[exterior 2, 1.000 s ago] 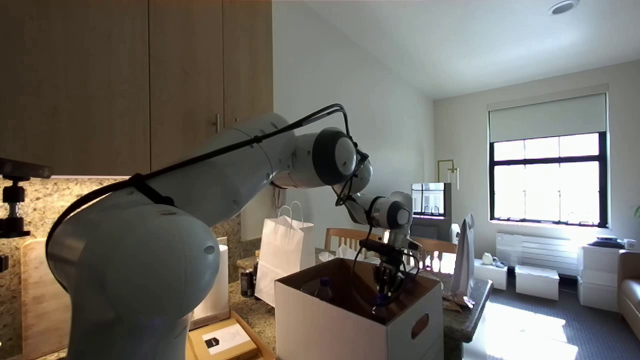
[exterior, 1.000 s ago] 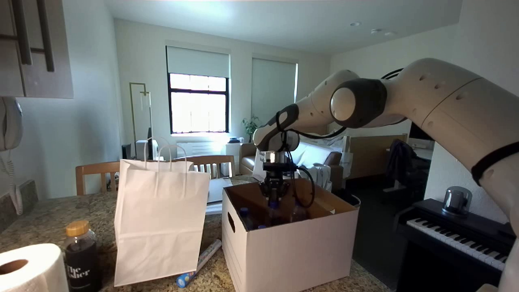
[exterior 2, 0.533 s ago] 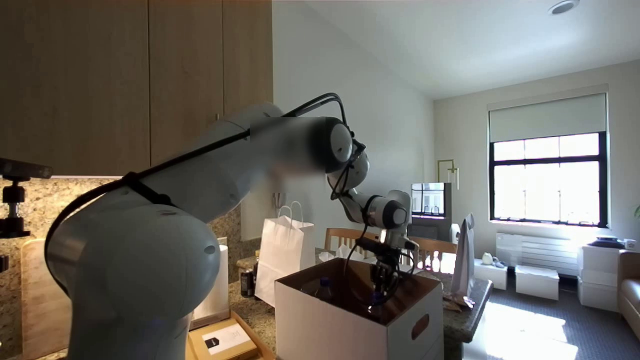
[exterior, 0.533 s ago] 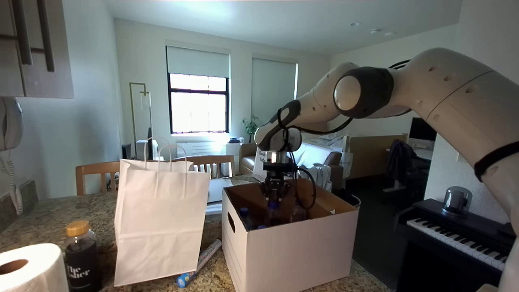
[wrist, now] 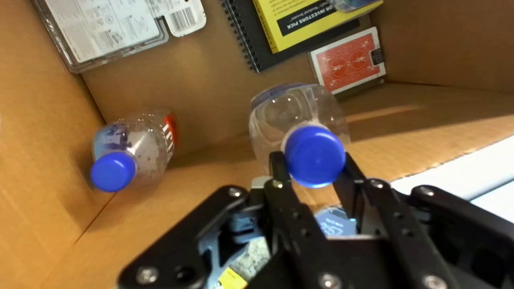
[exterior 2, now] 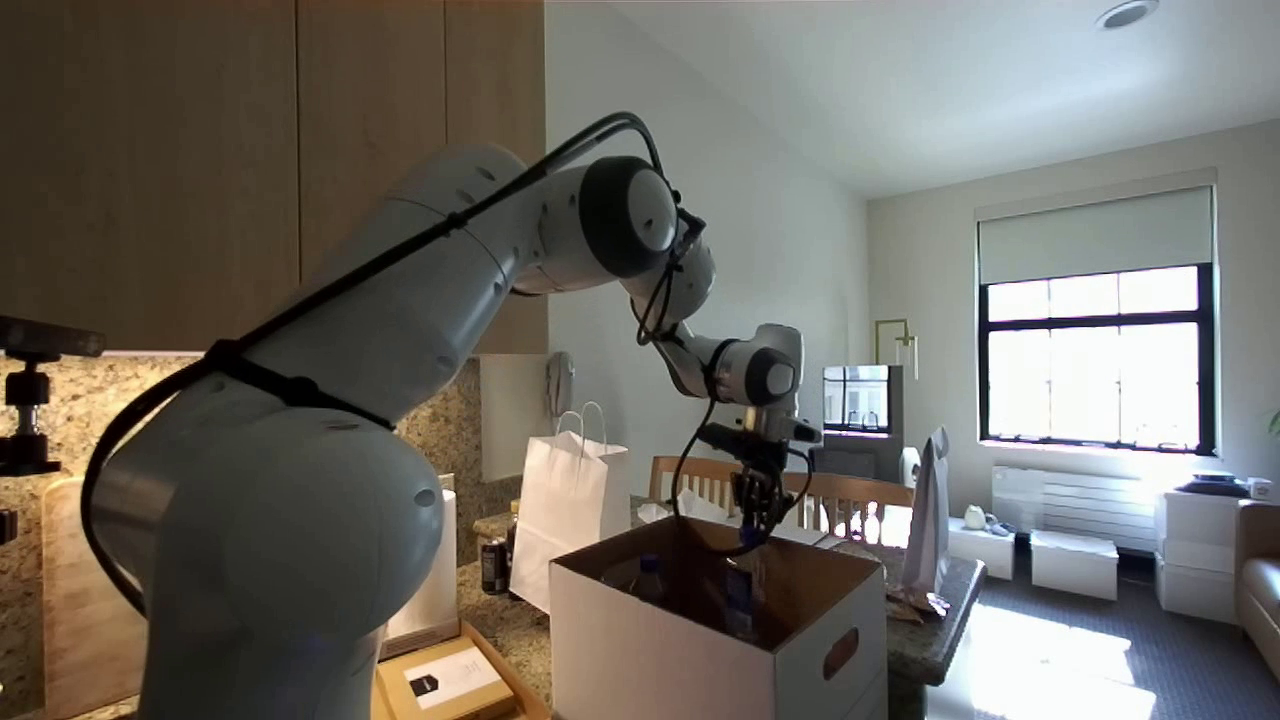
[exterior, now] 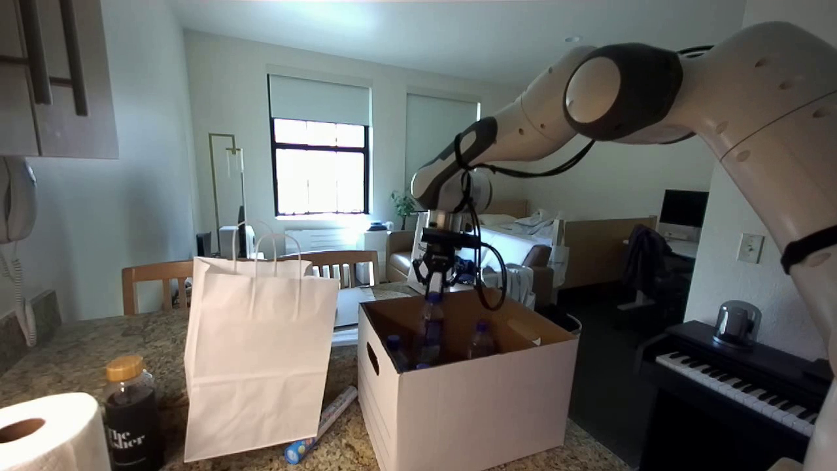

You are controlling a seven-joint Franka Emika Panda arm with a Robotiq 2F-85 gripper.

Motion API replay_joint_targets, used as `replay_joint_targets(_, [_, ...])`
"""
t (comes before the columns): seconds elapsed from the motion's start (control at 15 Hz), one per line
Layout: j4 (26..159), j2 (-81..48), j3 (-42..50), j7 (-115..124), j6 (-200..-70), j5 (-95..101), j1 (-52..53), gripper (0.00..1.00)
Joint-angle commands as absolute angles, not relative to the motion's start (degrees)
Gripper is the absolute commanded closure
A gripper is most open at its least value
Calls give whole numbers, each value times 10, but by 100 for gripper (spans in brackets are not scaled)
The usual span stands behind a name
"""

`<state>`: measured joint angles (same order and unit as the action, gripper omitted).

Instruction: Remove the water bottles from the box

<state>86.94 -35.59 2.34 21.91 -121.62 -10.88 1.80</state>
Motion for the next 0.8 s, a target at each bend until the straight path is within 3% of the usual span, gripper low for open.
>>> replay_joint_targets(0.0, [943, -243, 25, 227, -1210, -95, 32, 86])
replay_joint_targets(0.73, [957, -111, -39, 352, -1090, 137, 179, 87])
